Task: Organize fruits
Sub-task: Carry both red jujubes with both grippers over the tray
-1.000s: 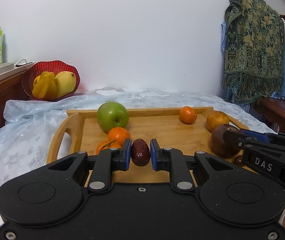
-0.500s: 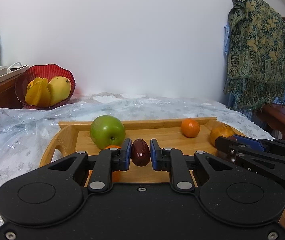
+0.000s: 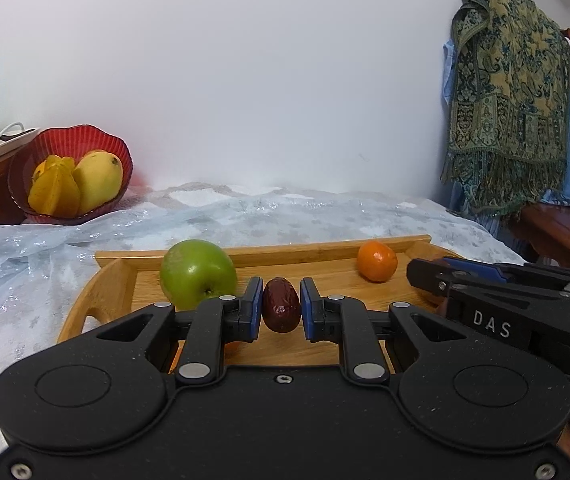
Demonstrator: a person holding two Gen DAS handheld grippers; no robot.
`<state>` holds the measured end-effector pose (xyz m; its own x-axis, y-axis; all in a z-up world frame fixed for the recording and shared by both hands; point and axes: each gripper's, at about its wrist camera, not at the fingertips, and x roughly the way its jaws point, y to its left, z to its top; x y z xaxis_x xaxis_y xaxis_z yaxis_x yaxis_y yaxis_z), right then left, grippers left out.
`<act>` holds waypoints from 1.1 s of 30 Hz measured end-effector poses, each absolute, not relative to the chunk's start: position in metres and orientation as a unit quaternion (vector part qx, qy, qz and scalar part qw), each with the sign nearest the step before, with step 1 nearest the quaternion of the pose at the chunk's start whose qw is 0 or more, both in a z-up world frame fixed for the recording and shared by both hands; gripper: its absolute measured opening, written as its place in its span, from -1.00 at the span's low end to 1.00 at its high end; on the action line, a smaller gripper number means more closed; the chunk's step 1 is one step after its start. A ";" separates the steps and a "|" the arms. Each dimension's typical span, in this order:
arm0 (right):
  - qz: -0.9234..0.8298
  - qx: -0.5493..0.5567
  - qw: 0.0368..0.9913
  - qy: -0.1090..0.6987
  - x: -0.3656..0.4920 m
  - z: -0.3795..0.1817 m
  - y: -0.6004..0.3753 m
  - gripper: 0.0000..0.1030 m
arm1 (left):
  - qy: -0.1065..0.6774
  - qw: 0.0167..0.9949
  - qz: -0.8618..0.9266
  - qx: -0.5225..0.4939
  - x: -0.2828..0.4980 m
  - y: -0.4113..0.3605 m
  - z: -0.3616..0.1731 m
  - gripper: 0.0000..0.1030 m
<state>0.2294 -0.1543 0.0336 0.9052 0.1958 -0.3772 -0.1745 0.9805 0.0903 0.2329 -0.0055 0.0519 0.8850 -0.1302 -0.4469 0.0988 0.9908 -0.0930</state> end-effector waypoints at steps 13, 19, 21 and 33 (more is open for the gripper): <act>0.114 0.029 0.964 0.240 0.260 0.032 -0.152 -0.44 | 0.273 0.960 -0.054 -0.029 0.258 -0.009 0.047 -0.64; 0.116 0.046 0.954 0.271 0.274 0.033 -0.154 -0.43 | 0.290 0.955 -0.053 -0.034 0.263 -0.010 0.041 -0.64; 0.118 0.039 0.953 0.278 0.276 0.033 -0.153 -0.43 | 0.294 0.954 -0.054 -0.034 0.264 -0.010 0.038 -0.64; 0.117 0.028 0.942 0.314 0.291 0.027 -0.147 -0.42 | 0.314 0.947 -0.057 -0.031 0.270 -0.015 0.031 -0.64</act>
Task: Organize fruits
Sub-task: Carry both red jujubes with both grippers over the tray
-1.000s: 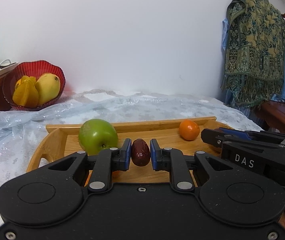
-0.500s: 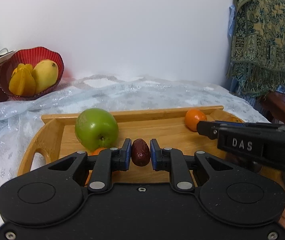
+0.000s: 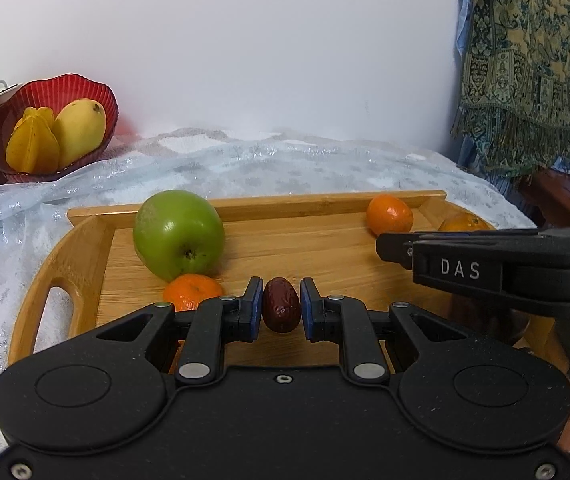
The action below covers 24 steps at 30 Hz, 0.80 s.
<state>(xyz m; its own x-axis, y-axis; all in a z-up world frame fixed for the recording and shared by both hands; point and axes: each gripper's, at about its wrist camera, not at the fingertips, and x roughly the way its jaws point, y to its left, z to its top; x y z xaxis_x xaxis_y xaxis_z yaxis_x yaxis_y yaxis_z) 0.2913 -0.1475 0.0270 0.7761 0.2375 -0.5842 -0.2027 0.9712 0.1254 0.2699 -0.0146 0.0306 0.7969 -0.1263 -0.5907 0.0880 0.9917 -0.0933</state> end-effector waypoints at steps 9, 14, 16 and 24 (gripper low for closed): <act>0.114 0.026 0.940 0.322 0.297 0.023 -0.146 -0.42 | 0.319 0.946 -0.054 -0.028 0.273 -0.015 0.028 -0.64; 0.113 0.023 0.938 0.327 0.299 0.021 -0.145 -0.41 | 0.324 0.944 -0.055 -0.026 0.276 -0.016 0.026 -0.64; 0.111 0.023 0.937 0.329 0.300 0.020 -0.145 -0.41 | 0.327 0.943 -0.055 -0.026 0.277 -0.016 0.025 -0.64; 0.110 0.021 0.936 0.332 0.302 0.018 -0.143 -0.40 | 0.333 0.941 -0.058 -0.029 0.279 -0.018 0.026 -0.64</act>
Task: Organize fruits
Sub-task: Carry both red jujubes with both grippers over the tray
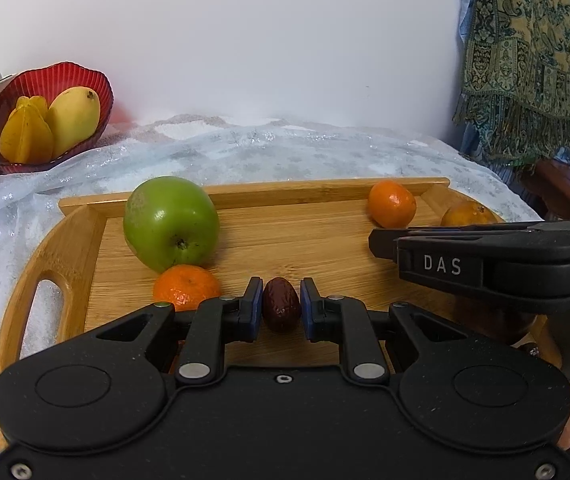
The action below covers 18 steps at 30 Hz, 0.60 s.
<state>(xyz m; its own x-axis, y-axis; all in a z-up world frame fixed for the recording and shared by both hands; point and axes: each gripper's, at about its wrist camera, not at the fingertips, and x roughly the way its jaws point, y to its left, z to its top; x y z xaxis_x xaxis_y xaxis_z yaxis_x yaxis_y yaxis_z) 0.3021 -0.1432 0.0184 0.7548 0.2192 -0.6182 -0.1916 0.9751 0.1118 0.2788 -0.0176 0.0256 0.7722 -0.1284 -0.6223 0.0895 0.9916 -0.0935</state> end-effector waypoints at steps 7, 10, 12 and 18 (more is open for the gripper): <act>0.111 0.020 0.936 0.333 0.302 0.019 -0.144 -0.39 | 0.332 0.942 -0.054 -0.023 0.278 -0.018 0.025 -0.64; 0.112 0.015 0.936 0.333 0.301 0.018 -0.144 -0.38 | 0.332 0.942 -0.053 -0.021 0.277 -0.018 0.025 -0.63; 0.112 0.013 0.936 0.333 0.301 0.018 -0.143 -0.37 | 0.332 0.942 -0.053 -0.021 0.277 -0.019 0.025 -0.63; 0.113 0.013 0.936 0.333 0.302 0.018 -0.143 -0.36 | 0.332 0.942 -0.053 -0.020 0.277 -0.019 0.025 -0.63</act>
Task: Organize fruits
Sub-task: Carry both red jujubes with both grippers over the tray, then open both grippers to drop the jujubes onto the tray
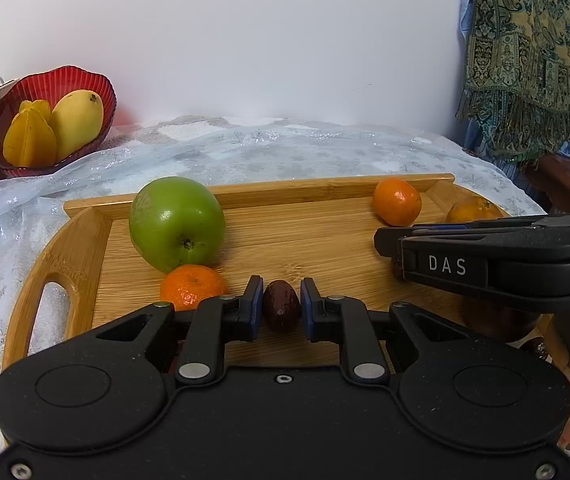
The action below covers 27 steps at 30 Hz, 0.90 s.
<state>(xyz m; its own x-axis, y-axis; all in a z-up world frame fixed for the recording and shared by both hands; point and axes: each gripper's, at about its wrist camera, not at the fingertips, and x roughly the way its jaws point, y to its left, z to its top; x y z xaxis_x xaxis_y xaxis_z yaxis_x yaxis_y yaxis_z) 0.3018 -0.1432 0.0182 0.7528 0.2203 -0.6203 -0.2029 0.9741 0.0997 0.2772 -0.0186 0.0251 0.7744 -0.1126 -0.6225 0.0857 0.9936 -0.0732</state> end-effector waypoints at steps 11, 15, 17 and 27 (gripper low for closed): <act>0.115 0.017 0.936 0.332 0.301 0.019 -0.143 -0.18 | 0.333 0.941 -0.052 -0.019 0.277 -0.017 0.025 -0.63; 0.117 0.018 0.936 0.332 0.300 0.019 -0.143 -0.04 | 0.333 0.941 -0.052 -0.018 0.276 -0.017 0.024 -0.63; 0.118 0.019 0.936 0.331 0.299 0.020 -0.143 -0.01 | 0.333 0.941 -0.053 -0.019 0.276 -0.017 0.024 -0.63; 0.122 0.023 0.937 0.327 0.297 0.023 -0.143 0.19 | 0.334 0.941 -0.056 -0.018 0.274 -0.018 0.026 -0.50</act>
<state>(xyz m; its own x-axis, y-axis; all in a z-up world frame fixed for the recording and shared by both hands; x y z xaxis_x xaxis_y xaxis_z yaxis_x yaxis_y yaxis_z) 0.2967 -0.1435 0.0231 0.7566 0.2435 -0.6069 -0.2129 0.9692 0.1235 0.2736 -0.0178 0.0260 0.7705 -0.1174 -0.6266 0.0936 0.9931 -0.0709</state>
